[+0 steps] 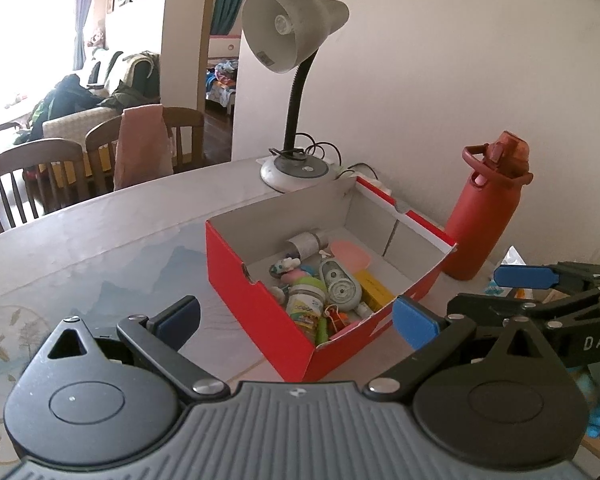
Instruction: Organize rigid objects
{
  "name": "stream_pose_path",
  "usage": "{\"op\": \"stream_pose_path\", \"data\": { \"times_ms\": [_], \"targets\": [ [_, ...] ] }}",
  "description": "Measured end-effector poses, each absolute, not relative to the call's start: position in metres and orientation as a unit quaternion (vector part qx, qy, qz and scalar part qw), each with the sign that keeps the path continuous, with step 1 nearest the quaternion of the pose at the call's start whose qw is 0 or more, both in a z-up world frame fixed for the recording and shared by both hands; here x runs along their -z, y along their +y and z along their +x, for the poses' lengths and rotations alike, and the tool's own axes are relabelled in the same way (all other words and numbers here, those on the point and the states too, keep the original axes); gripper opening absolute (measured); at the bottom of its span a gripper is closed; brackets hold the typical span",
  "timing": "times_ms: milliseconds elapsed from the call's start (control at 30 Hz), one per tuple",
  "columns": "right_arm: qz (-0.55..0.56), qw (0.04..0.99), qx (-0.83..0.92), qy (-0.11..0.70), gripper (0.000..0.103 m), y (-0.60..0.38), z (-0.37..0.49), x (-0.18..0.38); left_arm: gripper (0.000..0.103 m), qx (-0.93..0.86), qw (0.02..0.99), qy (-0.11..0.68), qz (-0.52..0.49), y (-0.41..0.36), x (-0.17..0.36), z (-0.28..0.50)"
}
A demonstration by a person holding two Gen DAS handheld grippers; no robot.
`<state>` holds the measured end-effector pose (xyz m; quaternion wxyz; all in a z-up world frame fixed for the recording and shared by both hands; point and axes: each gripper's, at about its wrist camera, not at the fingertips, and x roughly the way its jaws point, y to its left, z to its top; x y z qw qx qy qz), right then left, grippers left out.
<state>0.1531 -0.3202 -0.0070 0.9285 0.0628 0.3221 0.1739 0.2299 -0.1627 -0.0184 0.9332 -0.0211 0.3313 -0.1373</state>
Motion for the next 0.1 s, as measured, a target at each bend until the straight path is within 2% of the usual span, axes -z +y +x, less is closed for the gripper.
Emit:
{"op": "stream_pose_path", "data": {
  "times_ms": [100],
  "targets": [
    [0.061,0.929,-0.174,0.321,0.102,-0.3178,0.1499,0.008,0.103,0.132,0.934,0.332,-0.022,-0.1617,0.0186,0.2294]
  ]
}}
